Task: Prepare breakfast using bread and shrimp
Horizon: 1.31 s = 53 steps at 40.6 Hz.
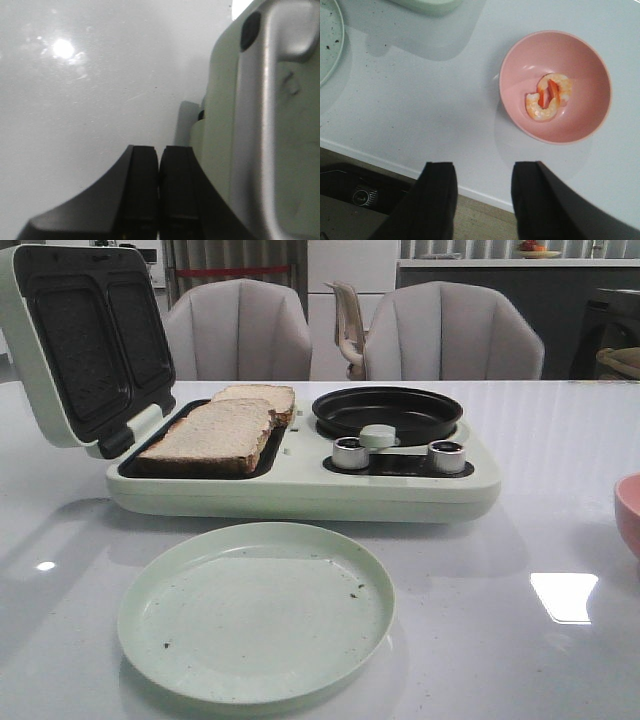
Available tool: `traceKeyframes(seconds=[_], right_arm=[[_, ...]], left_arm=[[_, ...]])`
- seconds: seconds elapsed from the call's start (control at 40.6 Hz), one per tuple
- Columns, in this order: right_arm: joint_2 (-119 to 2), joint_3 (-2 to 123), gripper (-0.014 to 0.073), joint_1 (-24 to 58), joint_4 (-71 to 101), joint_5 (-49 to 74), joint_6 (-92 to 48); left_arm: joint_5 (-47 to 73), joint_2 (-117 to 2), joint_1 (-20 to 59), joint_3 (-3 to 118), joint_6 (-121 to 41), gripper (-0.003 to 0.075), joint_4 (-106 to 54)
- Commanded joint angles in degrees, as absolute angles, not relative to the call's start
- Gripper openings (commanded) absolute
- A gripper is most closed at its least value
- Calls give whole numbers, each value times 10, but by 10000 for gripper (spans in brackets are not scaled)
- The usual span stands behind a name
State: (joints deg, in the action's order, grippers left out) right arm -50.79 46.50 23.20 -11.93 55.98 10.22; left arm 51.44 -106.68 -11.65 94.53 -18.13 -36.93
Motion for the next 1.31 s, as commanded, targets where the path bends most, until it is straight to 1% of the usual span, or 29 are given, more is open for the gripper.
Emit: traceKeyframes(seconds=[0.0, 0.246, 0.616, 0.813, 0.937, 1.109, 1.282], right_arm=[[-500, 480, 394, 230, -134, 537, 102], [-500, 480, 394, 230, -134, 537, 102], [-500, 480, 394, 230, -134, 537, 102], [-500, 480, 394, 230, -134, 537, 102], [-500, 480, 394, 230, -134, 537, 102], [-500, 480, 394, 230, -134, 537, 102], [-500, 480, 394, 230, -134, 537, 102]], left_arm=[[520, -1040, -114, 975, -214, 112, -442], [555, -1038, -98, 975, -240, 112, -463], [547, -1014, -4, 964, -265, 111, -455], [463, -917, 42, 857, -304, 111, -452], [457, -852, 76, 777, -332, 111, -452], [404, -766, 143, 666, -348, 111, -443], [401, -699, 211, 595, -347, 111, -411]])
